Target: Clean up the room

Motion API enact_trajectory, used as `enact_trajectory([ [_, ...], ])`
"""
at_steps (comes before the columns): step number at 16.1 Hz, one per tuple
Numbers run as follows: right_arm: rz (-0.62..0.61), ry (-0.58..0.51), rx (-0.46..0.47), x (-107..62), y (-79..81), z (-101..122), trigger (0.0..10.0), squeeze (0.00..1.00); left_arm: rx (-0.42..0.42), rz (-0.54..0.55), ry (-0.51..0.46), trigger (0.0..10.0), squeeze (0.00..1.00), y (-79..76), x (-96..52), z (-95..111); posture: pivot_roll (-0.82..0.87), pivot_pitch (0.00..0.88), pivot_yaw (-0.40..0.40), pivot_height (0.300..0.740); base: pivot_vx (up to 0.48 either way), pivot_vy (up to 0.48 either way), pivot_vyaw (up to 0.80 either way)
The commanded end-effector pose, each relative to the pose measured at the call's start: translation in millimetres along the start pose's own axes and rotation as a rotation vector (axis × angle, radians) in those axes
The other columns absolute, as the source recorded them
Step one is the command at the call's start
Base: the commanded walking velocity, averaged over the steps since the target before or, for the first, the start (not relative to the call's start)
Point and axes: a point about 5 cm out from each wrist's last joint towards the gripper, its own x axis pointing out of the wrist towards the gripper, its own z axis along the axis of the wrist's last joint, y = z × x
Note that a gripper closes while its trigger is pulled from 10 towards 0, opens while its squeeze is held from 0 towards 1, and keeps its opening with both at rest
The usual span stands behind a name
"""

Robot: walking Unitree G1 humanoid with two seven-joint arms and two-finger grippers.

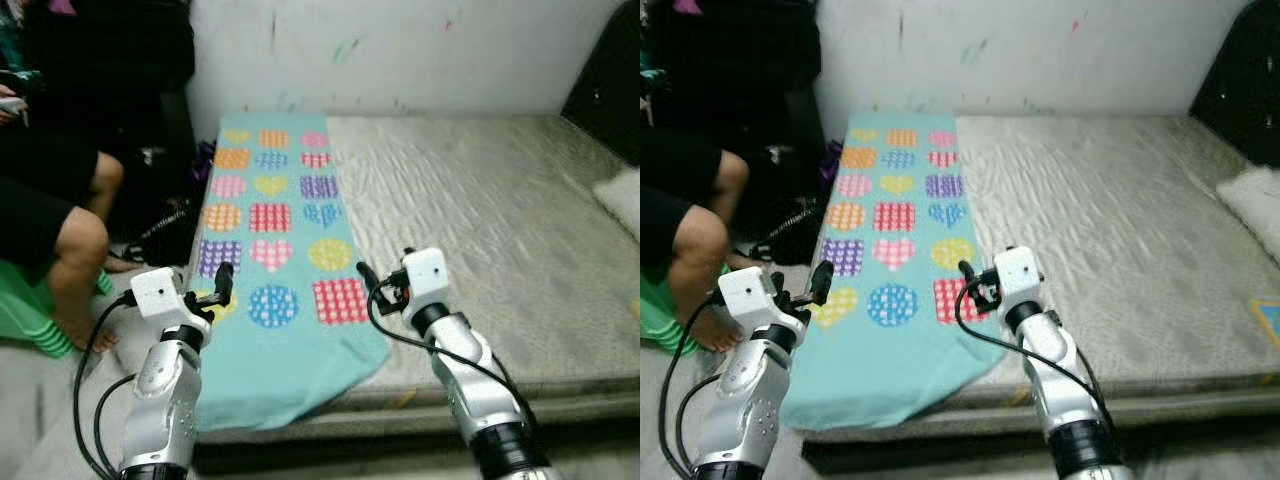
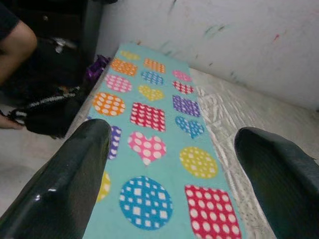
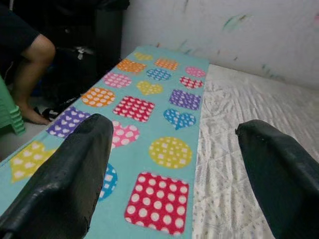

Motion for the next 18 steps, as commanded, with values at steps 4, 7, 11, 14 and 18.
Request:
enact_trajectory([
  [4,-0.001,0.019,-0.009,-1.5,-2.0,-3.8,10.0,0.0,-0.011,-0.044,0.002,10.0,0.0,-7.9,0.2,-1.1,-0.17,0.0,-0.002,0.74,0.0,0.0,0.0],
  [7,0.006,0.018,-0.016,-1.8,-1.0,-4.1,10.0,0.0,-0.014,-0.066,-0.004,10.0,0.0,-9.1,-0.8,-0.5,-0.17,0.0,-0.003,0.74,0.0,0.0,0.0],
  [11,0.009,0.021,-0.01,-1.5,-0.5,-4.2,10.0,0.0,-0.015,-0.071,-0.004,10.0,0.0,-9.1,-1.2,0.0,-0.17,0.0,-0.002,0.74,0.311,0.0,0.0],
  [14,0.011,0.023,-0.011,-1.3,-0.3,-4.6,10.0,0.0,-0.013,-0.073,-0.004,10.0,0.0,-9.1,-1.5,-0.2,-0.17,0.0,-0.002,0.74,0.352,0.0,0.0],
  [18,0.012,0.024,-0.011,-1.3,-0.5,-4.4,10.0,0.0,-0.011,-0.072,-0.002,10.0,0.0,-9.5,-1.6,-0.3,-0.17,0.0,-0.002,0.74,0.331,0.0,0.0],
])
